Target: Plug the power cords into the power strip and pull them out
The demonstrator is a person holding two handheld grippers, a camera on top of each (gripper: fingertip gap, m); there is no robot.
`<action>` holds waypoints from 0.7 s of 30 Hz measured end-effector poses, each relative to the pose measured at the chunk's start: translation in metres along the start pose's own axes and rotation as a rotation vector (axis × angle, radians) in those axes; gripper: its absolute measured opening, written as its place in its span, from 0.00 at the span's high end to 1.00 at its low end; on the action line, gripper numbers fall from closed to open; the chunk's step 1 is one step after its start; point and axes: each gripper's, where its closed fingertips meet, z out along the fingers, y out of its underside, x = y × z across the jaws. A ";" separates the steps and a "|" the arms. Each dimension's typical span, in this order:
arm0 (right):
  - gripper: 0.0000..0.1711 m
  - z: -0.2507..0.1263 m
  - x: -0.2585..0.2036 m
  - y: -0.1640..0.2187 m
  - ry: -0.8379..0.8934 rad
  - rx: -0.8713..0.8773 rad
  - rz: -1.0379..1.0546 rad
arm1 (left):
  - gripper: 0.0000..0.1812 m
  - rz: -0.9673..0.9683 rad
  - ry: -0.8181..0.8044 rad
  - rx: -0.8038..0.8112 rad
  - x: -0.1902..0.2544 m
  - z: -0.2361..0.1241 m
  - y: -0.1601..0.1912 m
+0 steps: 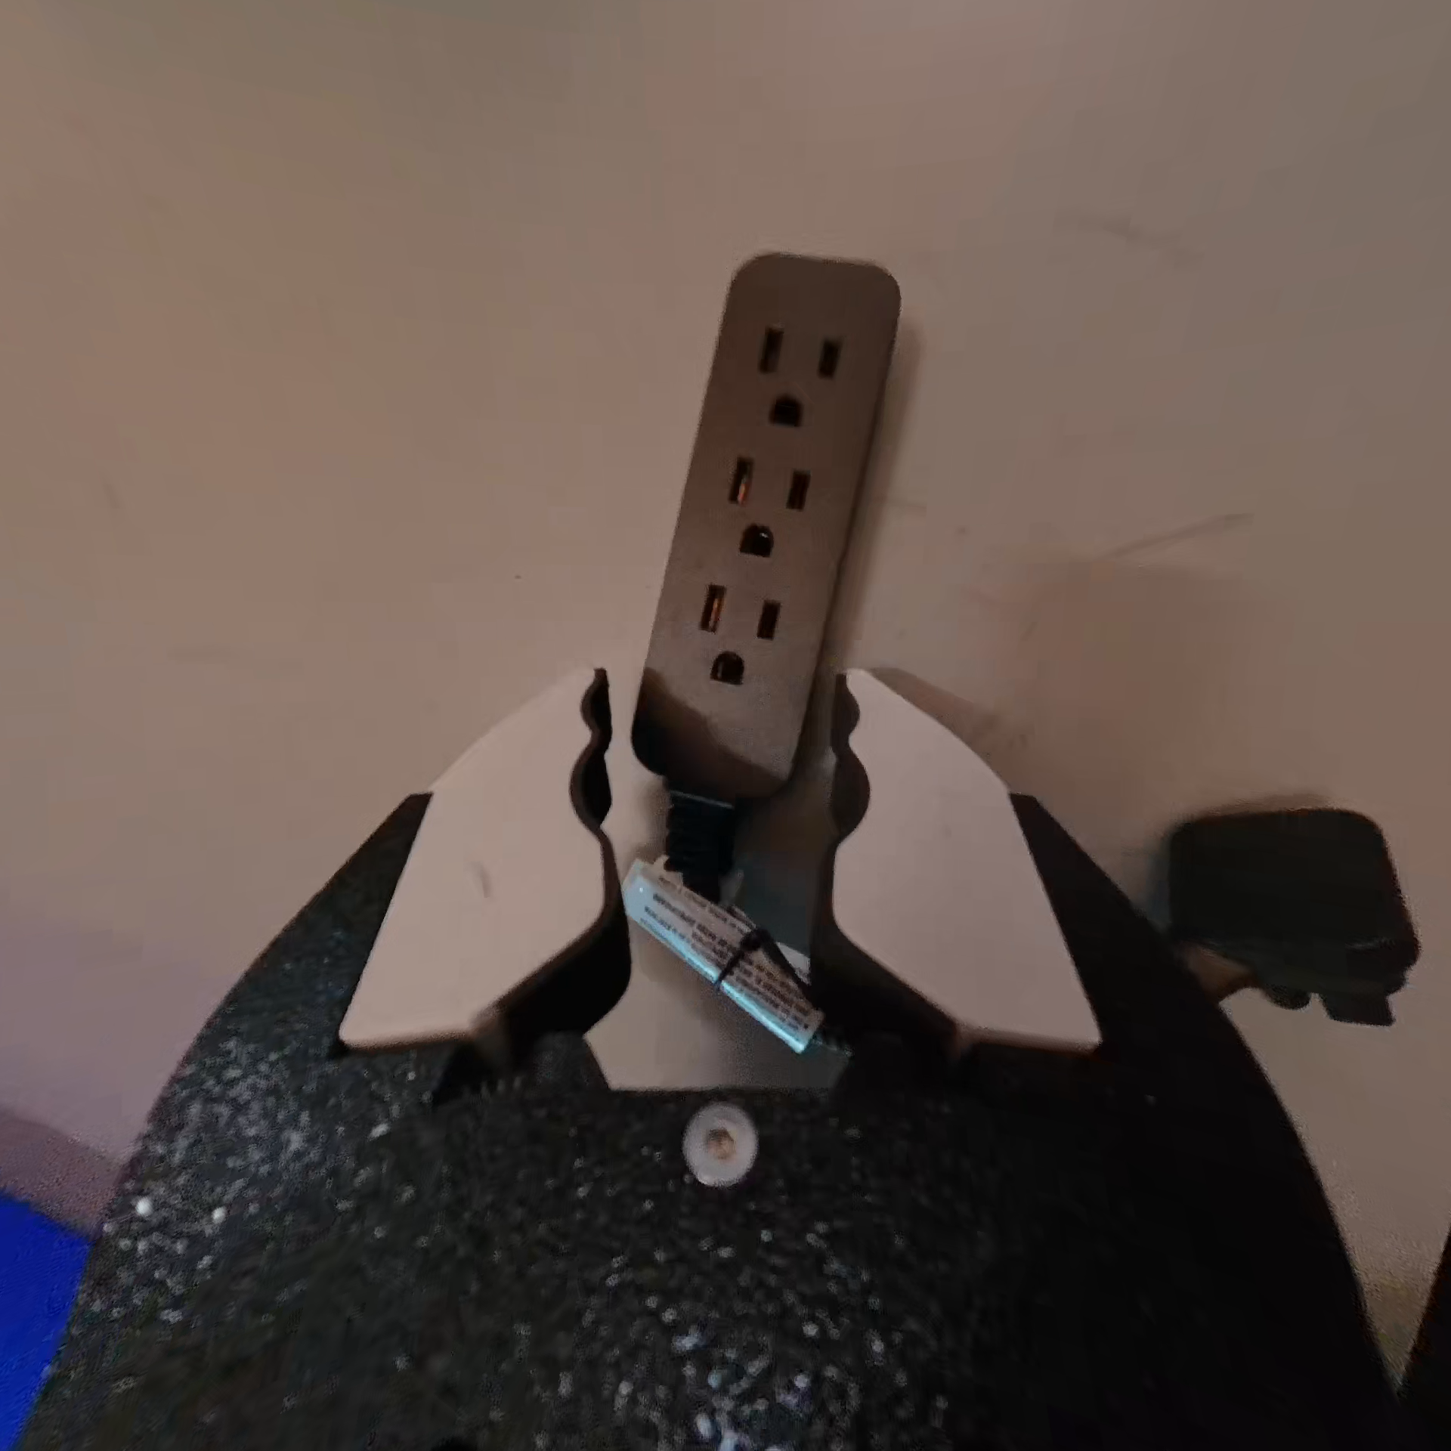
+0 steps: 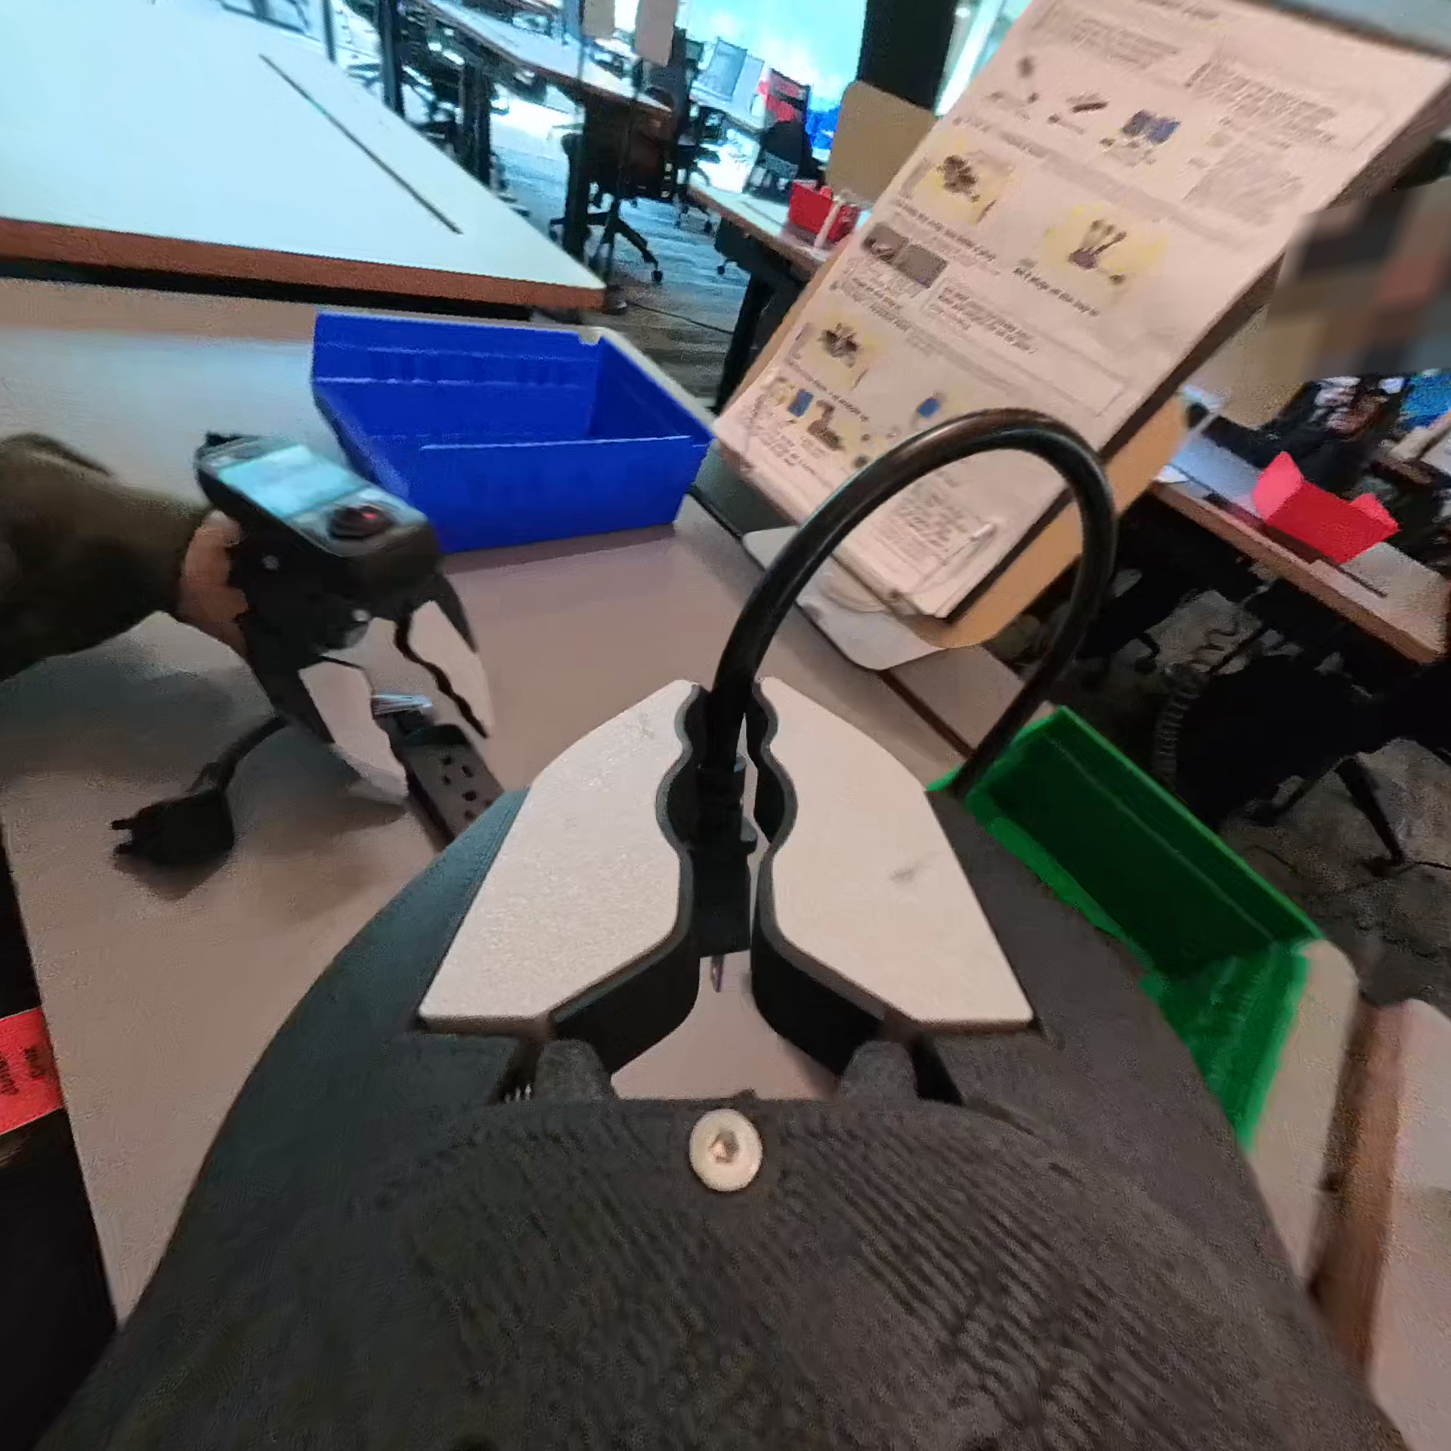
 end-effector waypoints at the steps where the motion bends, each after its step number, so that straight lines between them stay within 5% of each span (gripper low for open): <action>1: 0.94 -0.007 0.013 -0.004 0.031 -0.007 -0.004 | 0.70 -0.031 -0.002 0.045 -0.003 -0.003 -0.002; 11: 0.95 0.016 0.137 0.039 0.220 -0.312 0.129 | 0.70 -0.080 -0.022 0.230 -0.006 -0.014 0.004; 17: 0.95 0.042 0.170 0.108 0.325 -0.574 0.245 | 0.68 -0.060 -0.021 0.226 -0.015 -0.022 0.010; 21: 0.95 0.053 0.188 0.116 0.386 -0.612 0.264 | 0.67 -0.029 -0.029 0.210 -0.022 -0.028 0.025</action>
